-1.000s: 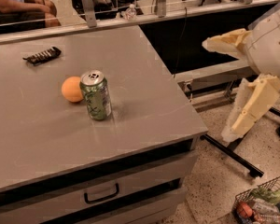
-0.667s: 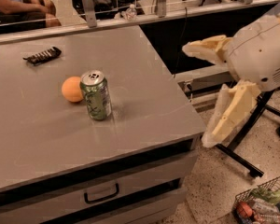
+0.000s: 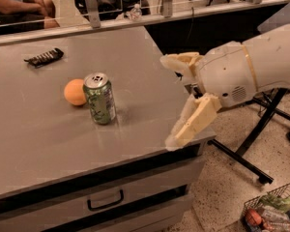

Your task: Move green can near rxbar chocolate

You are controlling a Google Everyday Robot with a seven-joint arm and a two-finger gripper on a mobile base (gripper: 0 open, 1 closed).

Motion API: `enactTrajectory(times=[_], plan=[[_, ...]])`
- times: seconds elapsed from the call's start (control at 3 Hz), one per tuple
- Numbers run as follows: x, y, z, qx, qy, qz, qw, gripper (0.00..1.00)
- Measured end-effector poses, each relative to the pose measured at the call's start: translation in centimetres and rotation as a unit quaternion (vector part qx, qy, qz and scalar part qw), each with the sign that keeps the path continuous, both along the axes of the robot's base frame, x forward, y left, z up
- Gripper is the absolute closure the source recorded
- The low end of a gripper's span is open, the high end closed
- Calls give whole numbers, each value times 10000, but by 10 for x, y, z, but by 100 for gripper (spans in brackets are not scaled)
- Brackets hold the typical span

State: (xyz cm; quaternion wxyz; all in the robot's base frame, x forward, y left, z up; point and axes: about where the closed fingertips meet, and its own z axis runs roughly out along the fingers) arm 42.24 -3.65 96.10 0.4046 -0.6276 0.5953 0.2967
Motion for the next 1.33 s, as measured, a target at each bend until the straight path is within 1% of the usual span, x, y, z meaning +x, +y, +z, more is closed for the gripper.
enactTrajectory(times=[0.33,0.67,1.0,1.33], plan=[[19,13,-7,578,40,-270,9980,0],[15,14,-6,494,29,-206,9986,0],[23,29,-11,698,33,-134,9975,0],[44,49,-14,1038,-33,-111,9945,0]])
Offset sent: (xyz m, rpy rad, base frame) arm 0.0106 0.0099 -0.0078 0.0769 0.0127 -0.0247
